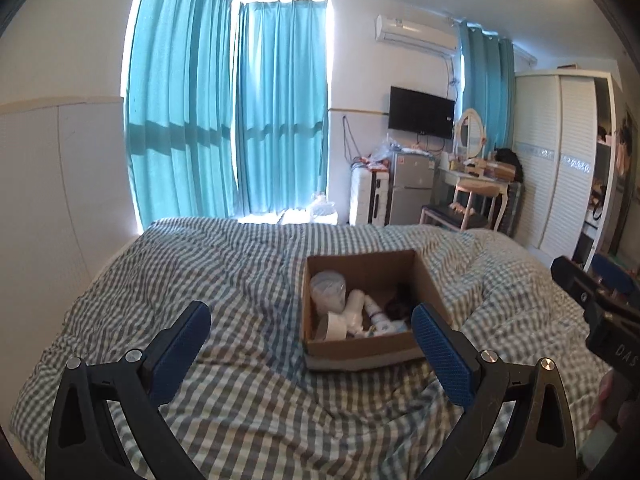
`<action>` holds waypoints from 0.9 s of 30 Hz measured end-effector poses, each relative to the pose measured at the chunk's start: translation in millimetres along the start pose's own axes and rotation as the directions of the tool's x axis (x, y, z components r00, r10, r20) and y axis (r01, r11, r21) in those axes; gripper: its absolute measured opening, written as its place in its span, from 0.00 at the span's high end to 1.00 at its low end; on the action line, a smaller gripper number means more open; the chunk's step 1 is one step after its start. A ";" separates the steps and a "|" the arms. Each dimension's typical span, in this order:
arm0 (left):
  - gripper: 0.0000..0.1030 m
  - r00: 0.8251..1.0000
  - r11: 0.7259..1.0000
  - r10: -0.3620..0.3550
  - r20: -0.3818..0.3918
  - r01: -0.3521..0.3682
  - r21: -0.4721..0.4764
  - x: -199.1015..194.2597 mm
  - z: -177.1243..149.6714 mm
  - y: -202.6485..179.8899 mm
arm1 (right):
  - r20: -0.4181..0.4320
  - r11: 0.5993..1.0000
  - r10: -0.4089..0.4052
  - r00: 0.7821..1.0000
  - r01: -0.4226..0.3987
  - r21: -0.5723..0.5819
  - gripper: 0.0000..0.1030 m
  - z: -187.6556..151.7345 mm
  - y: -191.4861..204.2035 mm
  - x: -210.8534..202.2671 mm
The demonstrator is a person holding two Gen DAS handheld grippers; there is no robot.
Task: Organize objects
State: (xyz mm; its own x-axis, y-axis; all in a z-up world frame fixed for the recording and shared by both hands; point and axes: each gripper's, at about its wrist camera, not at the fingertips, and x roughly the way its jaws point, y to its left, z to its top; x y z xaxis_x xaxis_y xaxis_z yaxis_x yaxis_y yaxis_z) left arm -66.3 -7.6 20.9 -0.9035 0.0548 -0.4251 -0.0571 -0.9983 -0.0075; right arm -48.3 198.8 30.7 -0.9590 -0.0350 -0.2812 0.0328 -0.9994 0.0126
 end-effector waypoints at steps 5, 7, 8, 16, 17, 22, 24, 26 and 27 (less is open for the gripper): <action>0.00 1.000 1.000 0.000 -0.016 0.000 -0.002 6.6 -34.1 1.0 | -0.016 1.000 -0.001 1.000 0.001 -0.030 0.02 -27.1 4.5 6.6; 0.00 1.000 1.000 0.009 -0.014 -0.009 0.001 6.8 -41.4 0.4 | -0.033 0.999 -0.002 0.999 0.001 -0.041 0.02 -35.6 5.8 10.3; 0.00 1.000 1.000 0.009 -0.010 -0.009 0.001 5.9 -43.8 0.5 | -0.044 0.999 -0.004 0.999 0.002 -0.046 0.02 -40.6 6.1 12.9; 0.00 1.000 1.000 0.012 0.020 -0.012 -0.007 -0.7 -43.2 -1.0 | -0.098 0.998 0.006 0.995 -0.012 -0.065 0.02 -61.6 8.0 18.9; 0.00 0.999 1.000 0.017 0.026 -0.017 -0.003 -1.9 -43.6 -1.3 | -0.098 0.998 0.008 0.995 -0.014 -0.065 0.02 -61.7 8.4 18.2; 0.00 1.000 1.000 0.014 0.023 -0.014 0.000 -2.0 -45.0 -0.9 | -0.092 0.998 0.019 0.996 -0.024 -0.058 0.02 -58.3 10.9 16.0; 0.00 1.000 1.000 0.006 0.014 -0.006 -0.009 -0.5 -46.7 0.0 | -0.091 0.998 0.019 0.996 -0.024 -0.059 0.02 -58.5 11.1 15.8; 0.00 1.000 1.000 0.005 0.008 -0.005 -0.013 0.8 -48.0 0.0 | -0.094 0.998 0.020 0.995 -0.025 -0.058 0.02 -58.9 11.3 16.0; 0.00 1.000 1.000 0.005 0.007 -0.005 -0.012 1.2 -49.1 -0.1 | -0.096 0.998 0.022 0.995 -0.027 -0.056 0.02 -59.3 11.2 16.0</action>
State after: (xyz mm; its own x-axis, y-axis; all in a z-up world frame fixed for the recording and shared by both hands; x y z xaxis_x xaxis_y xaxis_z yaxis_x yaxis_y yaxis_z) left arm -46.6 -8.3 -24.0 -0.9068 0.0499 -0.4187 -0.0473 -0.9987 -0.0165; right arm -46.5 186.8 -30.6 -0.9266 -0.0567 -0.3717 0.0744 -0.9967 -0.0334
